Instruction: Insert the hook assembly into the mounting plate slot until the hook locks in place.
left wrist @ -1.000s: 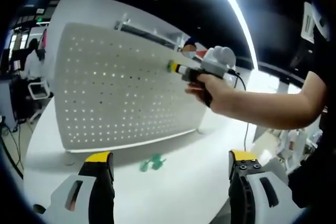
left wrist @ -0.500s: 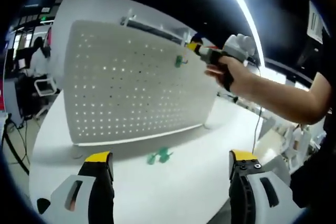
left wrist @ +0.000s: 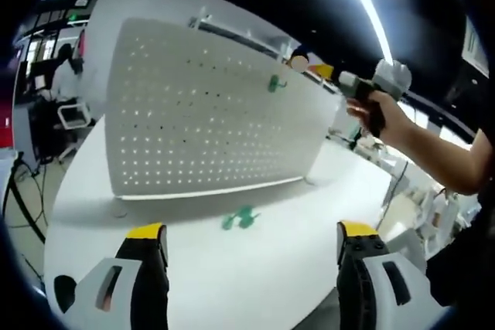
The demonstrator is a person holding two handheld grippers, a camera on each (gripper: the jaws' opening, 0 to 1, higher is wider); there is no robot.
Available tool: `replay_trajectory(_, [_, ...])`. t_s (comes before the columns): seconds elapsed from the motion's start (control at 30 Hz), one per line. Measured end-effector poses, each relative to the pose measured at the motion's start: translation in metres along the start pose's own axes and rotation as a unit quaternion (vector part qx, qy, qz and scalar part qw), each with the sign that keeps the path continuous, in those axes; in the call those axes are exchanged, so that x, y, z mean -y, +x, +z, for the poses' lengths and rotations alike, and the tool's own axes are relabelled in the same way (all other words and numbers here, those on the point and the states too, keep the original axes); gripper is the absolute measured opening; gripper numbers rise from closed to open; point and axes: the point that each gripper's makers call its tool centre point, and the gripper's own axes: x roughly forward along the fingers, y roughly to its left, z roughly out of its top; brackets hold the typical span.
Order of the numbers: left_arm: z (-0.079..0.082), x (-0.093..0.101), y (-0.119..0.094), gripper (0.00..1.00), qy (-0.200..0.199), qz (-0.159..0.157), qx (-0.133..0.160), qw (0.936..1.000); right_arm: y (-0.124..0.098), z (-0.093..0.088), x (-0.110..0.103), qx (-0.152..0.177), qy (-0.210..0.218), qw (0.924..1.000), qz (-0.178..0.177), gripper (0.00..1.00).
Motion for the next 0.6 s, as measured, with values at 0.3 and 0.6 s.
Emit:
replay_trajectory(0.3, [-0.017,0.002,0.004,0.96,-0.002,0.002,-0.024,0.9997,-0.043,-0.047,-0.004,-0.071,-0.018,0.9972,0.013,0.21])
replay_trajectory(0.6, [-0.026,0.002,0.002,0.96,0.002,0.004,-0.039,0.9992,-0.082,-0.108,-0.016,-0.169,-0.028,0.9846,0.036,0.26])
